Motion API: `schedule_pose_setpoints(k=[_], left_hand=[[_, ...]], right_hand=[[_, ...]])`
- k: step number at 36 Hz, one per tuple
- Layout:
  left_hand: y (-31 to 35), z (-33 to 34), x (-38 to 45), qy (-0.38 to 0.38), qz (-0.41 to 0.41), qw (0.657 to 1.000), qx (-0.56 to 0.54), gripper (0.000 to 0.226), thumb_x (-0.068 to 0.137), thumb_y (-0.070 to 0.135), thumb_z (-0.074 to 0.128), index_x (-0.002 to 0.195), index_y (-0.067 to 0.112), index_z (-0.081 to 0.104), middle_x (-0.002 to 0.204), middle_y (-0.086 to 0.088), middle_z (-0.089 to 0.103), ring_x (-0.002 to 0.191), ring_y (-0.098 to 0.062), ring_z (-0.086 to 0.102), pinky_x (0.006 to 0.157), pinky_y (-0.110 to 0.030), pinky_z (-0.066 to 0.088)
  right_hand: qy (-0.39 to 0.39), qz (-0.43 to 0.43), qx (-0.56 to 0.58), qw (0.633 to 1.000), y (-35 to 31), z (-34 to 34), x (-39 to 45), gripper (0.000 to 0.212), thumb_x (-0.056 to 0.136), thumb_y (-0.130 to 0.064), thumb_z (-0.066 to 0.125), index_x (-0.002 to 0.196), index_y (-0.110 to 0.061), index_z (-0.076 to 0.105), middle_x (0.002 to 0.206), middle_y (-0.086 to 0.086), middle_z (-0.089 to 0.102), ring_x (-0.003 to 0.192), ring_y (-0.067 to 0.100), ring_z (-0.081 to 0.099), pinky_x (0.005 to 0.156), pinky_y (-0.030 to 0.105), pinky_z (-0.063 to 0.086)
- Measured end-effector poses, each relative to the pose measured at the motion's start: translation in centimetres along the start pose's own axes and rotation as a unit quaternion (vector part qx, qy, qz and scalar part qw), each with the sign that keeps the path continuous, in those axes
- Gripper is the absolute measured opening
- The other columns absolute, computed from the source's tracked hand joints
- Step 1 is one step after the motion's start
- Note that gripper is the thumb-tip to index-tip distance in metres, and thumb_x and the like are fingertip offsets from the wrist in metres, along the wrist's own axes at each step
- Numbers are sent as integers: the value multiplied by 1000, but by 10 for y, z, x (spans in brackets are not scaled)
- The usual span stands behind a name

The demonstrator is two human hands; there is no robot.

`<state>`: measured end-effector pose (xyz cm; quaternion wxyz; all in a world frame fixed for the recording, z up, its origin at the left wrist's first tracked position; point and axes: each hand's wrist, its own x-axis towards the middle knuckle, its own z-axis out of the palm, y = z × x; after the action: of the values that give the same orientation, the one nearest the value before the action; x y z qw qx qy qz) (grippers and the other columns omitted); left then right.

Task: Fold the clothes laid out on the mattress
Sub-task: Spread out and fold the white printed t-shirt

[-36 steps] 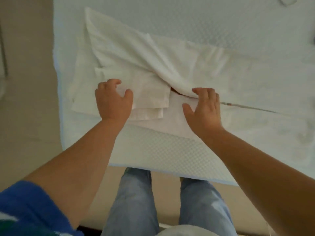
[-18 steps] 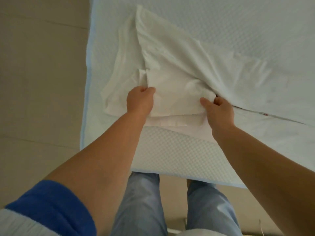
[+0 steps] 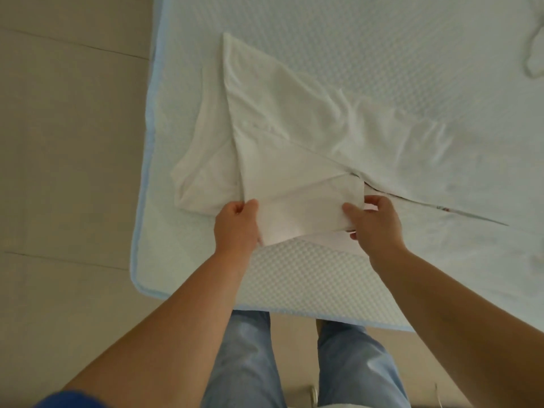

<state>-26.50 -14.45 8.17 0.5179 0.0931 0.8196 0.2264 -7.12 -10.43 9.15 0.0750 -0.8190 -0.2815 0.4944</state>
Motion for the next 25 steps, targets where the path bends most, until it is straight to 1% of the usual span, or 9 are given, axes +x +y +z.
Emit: schedule_pose_setpoints(k=[3, 7, 10, 12, 15, 18, 20, 22, 25], left_hand=[[1, 2, 7, 14, 13, 1000, 4, 20, 87, 27, 56, 71, 16, 55, 69, -2, 59, 66, -19, 57, 64, -38, 51], [2, 0, -3, -35, 18, 999, 4, 17, 87, 23, 56, 71, 15, 56, 70, -1, 63, 56, -10, 60, 45, -23, 48], [-2, -6, -16, -41, 8, 999, 6, 18, 89, 21, 55, 81, 5, 58, 81, -10, 64, 69, -19, 62, 62, -39, 58], [-1, -11, -23, -24, 35, 999, -3, 18, 89, 22, 56, 79, 6, 60, 76, -9, 64, 71, -19, 60, 70, -45, 55], [6, -15, -35, -38, 90, 995, -28, 19, 79, 32, 59, 61, 26, 59, 62, 2, 62, 61, -10, 59, 58, -30, 53], [15, -14, -42, -47, 86, 993, -69, 25, 81, 30, 59, 56, 27, 58, 60, 4, 61, 58, -8, 58, 51, -23, 50], [25, -8, -39, -47, 39, 988, -141, 23, 87, 19, 58, 64, 22, 59, 60, 6, 64, 57, -7, 61, 49, -21, 48], [43, 0, -29, -45, -29, 972, -227, 15, 88, 14, 56, 73, 14, 59, 59, 3, 66, 54, -8, 63, 46, -21, 48], [74, 9, -5, -62, -109, 934, -335, 20, 89, 15, 55, 70, 12, 53, 45, 0, 58, 42, -11, 59, 42, -20, 48]], right_hand=[[-4, -54, -51, 997, 2, -2, 0, 48, 85, -33, 63, 128, -32, 41, 78, -6, 61, 65, 11, 61, 49, 18, 43], [-64, -106, -95, 988, 5, -4, -8, 52, 88, -30, 60, 131, -46, 36, 72, 1, 61, 60, 14, 62, 38, 13, 41], [-100, -78, -64, 990, 5, -8, -10, 39, 89, -27, 60, 124, -41, 50, 78, -8, 63, 61, 6, 61, 45, 13, 44], [-90, -76, -3, 993, 3, -12, -8, 22, 88, -25, 61, 106, -38, 63, 76, -13, 64, 65, 4, 61, 54, 15, 47], [-66, -112, 74, 989, -5, -20, -4, 18, 85, -23, 63, 79, -39, 68, 74, -25, 66, 66, -8, 60, 53, 8, 45], [-123, -117, 95, 981, -12, -27, -1, 27, 82, -12, 61, 86, -38, 69, 86, -21, 68, 72, -6, 60, 62, 12, 48], [-183, -124, 10, 975, -14, -30, 1, 48, 79, -1, 55, 110, -37, 62, 105, -18, 59, 76, -6, 58, 70, 9, 44], [-203, -184, -136, 952, -16, -33, 1, 63, 78, 3, 50, 131, -33, 49, 115, -19, 47, 83, -10, 53, 73, 3, 37], [-148, -343, -271, 887, -24, -32, 7, 60, 77, 5, 54, 132, -16, 49, 119, -5, 51, 105, 10, 50, 85, 7, 26]])
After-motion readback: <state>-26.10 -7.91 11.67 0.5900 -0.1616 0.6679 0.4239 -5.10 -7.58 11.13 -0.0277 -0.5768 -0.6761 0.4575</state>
